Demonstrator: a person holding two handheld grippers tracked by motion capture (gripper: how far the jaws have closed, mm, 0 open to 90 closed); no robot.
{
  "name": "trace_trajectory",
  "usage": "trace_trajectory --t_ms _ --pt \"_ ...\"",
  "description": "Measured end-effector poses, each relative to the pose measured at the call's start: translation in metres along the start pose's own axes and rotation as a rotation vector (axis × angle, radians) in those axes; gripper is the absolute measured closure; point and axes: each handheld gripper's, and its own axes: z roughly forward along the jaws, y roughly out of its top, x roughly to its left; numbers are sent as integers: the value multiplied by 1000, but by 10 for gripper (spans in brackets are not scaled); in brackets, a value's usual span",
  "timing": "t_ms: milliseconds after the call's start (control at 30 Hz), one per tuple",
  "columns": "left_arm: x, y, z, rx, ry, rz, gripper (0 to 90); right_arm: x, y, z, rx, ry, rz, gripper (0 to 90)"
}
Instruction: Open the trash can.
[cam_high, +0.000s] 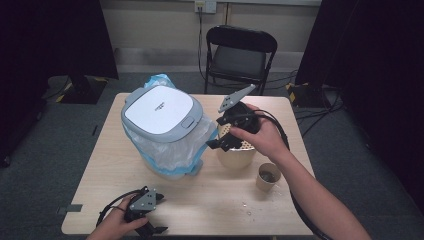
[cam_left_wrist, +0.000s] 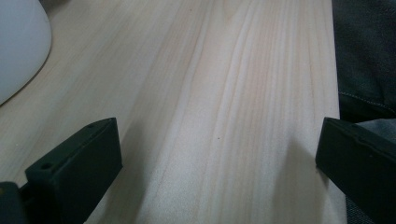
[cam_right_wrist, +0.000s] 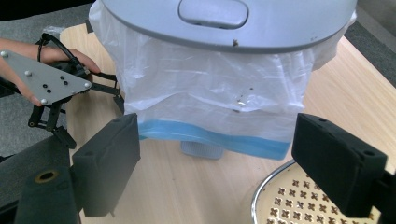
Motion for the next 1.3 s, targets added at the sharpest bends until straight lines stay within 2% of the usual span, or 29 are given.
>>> trace_trajectory --t_ms 233,667,833,1000,1067,1300 --pt "0 0 0 1 1 -1 0 -3 10 -5 5 -5 5 149" --pt "0 0 -1 11 1 2 0 -13 28 -7 -20 -25 22 149" --pt "0 0 -1 18 1 0 0 -18 38 -1 -26 -34 34 149" --pt "0 0 0 7 0 1 0 -25 49 13 -8 -53 50 149" --pt "0 0 -1 16 1 -1 0 -26 51 16 -2 -58 57 149" --pt "0 0 -1 8 -1 1 0 -32 59 26 -12 -72 64 148"
